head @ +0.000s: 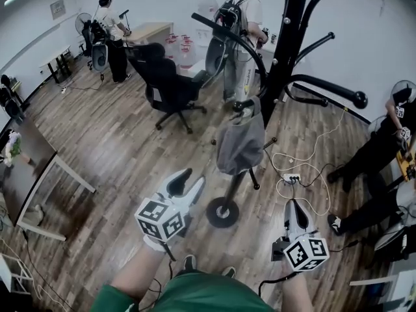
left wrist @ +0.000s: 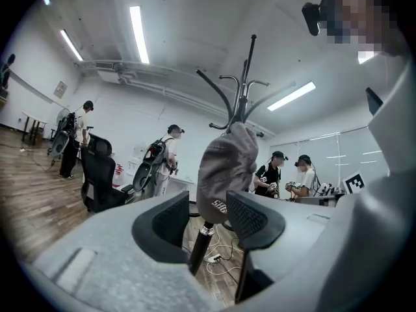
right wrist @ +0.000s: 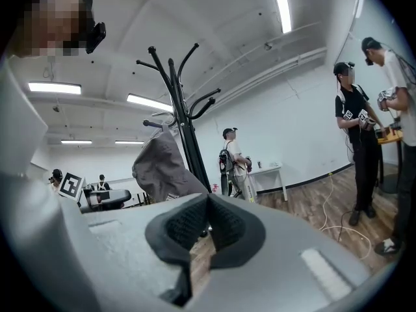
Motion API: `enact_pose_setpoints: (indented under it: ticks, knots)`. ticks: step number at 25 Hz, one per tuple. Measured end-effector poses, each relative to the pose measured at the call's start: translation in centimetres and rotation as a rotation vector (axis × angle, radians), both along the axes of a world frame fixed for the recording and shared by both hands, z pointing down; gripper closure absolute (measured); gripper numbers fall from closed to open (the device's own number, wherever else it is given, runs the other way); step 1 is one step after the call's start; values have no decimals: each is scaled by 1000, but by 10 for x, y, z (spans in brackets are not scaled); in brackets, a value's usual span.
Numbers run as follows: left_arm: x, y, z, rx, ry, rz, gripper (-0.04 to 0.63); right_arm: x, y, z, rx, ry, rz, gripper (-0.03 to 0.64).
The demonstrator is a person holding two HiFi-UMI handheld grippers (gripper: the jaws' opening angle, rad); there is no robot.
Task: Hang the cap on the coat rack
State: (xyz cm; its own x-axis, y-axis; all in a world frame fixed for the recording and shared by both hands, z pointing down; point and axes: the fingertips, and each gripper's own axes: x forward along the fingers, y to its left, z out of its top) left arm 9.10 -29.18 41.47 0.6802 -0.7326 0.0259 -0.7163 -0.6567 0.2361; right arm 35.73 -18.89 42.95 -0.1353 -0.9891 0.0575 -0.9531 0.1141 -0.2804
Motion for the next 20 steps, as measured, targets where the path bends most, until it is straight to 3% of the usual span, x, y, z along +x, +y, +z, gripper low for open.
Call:
enact_pose_setpoints:
  ticks: [5, 8, 9, 20]
  knots:
    - [-28, -6, 4, -3, 4, -86, 434, -7, -11, -11, 34, 34, -19, 614]
    - [-43, -4, 4, 8, -14, -155, 554, -10, -13, -18, 63, 85, -7, 614]
    - [-46, -3, 5, 12, -25, -171, 565, -10, -14, -20, 72, 104, -2, 614]
    - [-44, 1, 4, 33, -37, -177, 584, -12, -5, -47, 159, 172, 7, 614]
